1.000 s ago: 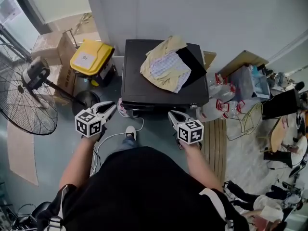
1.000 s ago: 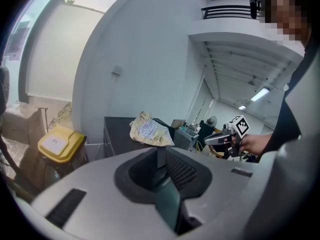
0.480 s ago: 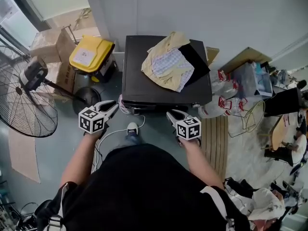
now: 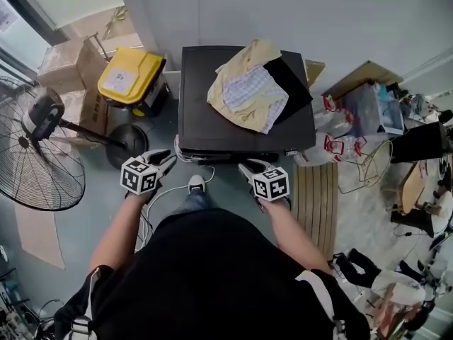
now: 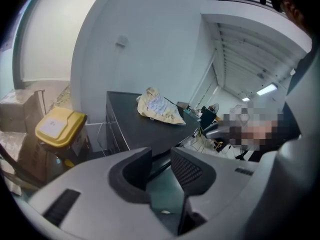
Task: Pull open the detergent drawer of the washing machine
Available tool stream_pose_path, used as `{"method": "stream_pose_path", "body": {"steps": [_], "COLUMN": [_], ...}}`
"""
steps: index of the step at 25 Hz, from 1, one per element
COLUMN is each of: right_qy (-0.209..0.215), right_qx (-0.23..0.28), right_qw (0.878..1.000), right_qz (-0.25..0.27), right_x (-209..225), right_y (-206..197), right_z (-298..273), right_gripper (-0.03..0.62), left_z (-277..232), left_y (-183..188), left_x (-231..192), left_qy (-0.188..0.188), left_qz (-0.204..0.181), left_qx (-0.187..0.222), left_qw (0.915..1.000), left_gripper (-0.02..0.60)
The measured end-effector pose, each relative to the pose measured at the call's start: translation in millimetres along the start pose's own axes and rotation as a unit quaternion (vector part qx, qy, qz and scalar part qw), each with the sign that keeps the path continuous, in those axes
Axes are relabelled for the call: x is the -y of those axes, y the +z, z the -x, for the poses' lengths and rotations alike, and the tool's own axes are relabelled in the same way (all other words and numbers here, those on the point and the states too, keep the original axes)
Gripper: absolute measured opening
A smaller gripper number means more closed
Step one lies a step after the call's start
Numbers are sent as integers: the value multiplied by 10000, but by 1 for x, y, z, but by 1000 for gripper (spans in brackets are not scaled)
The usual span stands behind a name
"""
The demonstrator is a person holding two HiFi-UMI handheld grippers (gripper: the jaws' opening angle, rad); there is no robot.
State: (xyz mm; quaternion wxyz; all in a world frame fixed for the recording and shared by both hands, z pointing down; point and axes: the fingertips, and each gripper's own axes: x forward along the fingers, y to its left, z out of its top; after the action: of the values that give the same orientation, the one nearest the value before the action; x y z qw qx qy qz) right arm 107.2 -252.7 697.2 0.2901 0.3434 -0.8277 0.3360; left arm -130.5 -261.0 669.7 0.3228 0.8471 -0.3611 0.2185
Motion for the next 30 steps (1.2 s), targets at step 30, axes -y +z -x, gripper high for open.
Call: {"method": "stream_pose_path", "body": {"steps": [30], "right_qy": [64], "right_qx": [-532], "right_qw": [9983], "right_qz": [-239], "right_x": [9], "right_y": [-21], "right_z": [-81], "right_gripper": [114], "left_z": [-77], "left_y": [-72], "left_x": [-24], "left_qy": [-453], "left_qz": [112], "left_qx": [-1211], "left_qw": [9915], "left_gripper": [161]}}
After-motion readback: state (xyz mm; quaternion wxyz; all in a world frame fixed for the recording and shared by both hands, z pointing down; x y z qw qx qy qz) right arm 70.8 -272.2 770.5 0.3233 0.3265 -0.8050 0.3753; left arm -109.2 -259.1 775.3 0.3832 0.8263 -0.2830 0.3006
